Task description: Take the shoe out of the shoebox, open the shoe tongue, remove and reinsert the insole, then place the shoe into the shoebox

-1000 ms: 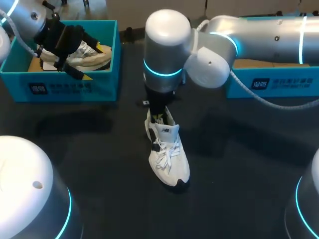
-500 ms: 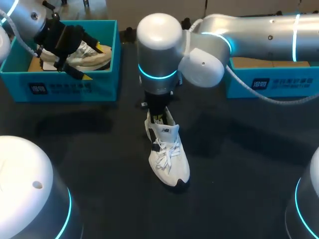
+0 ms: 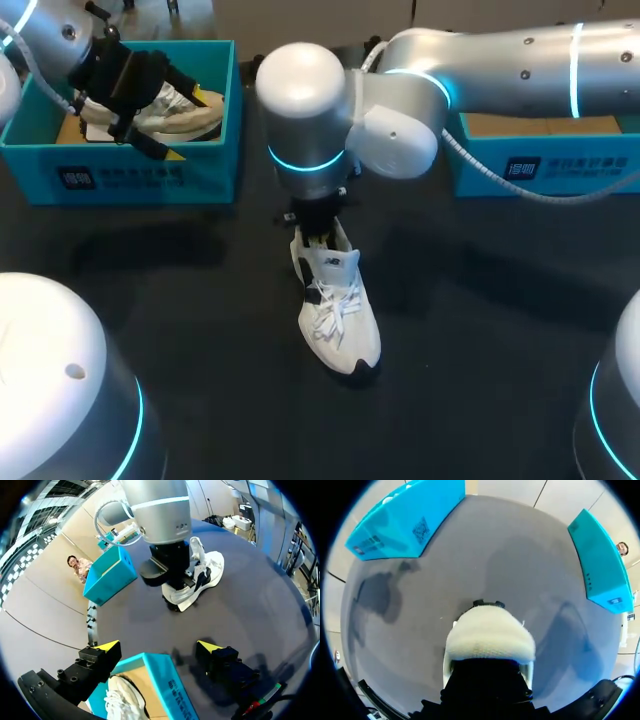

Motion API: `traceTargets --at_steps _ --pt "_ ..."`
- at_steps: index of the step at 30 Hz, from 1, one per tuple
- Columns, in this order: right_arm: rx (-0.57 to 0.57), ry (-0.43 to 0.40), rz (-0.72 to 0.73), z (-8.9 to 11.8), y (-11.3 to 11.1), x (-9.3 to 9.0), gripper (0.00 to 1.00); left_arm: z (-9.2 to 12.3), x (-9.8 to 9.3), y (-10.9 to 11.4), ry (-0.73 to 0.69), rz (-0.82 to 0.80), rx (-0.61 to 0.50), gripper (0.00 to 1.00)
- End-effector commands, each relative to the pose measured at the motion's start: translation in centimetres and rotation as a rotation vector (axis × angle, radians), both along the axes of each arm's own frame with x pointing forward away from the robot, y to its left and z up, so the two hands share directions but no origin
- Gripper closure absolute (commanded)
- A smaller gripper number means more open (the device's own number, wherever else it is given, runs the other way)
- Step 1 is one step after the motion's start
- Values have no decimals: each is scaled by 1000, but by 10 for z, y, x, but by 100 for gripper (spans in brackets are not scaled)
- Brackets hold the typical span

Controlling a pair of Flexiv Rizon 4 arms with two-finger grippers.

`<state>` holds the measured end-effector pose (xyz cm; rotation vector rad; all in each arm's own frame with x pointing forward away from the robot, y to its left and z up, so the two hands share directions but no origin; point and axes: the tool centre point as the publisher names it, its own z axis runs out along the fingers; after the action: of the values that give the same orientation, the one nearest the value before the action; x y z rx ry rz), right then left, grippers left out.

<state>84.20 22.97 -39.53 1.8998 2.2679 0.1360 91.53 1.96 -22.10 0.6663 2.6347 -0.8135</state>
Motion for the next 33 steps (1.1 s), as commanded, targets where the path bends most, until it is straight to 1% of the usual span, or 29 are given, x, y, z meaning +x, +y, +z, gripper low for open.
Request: traceTargets --at_steps 1,8,12,17,18,21,25,28,33 --pt "-5 20 -6 -11 9 -3 100 1 0 0 2 0 4 0" --pt "-20 74 -22 -14 18 -22 100 1 0 0 2 0 4 0" --pt "-33 104 -43 -16 16 -34 100 1 0 0 2 0 4 0" --pt "-37 110 -74 -15 12 -48 100 1 0 0 2 0 4 0" --pt "-33 100 -82 -13 11 -49 100 1 0 0 2 0 4 0" --pt "-35 86 -87 -5 7 -51 100 1 0 0 2 0 4 0" --pt "-40 82 -75 9 6 -46 100 1 0 0 2 0 4 0" --pt "-50 93 -67 19 6 -43 100 1 0 0 2 0 4 0" --pt "-86 109 -59 29 3 -44 100 1 0 0 2 0 4 0"
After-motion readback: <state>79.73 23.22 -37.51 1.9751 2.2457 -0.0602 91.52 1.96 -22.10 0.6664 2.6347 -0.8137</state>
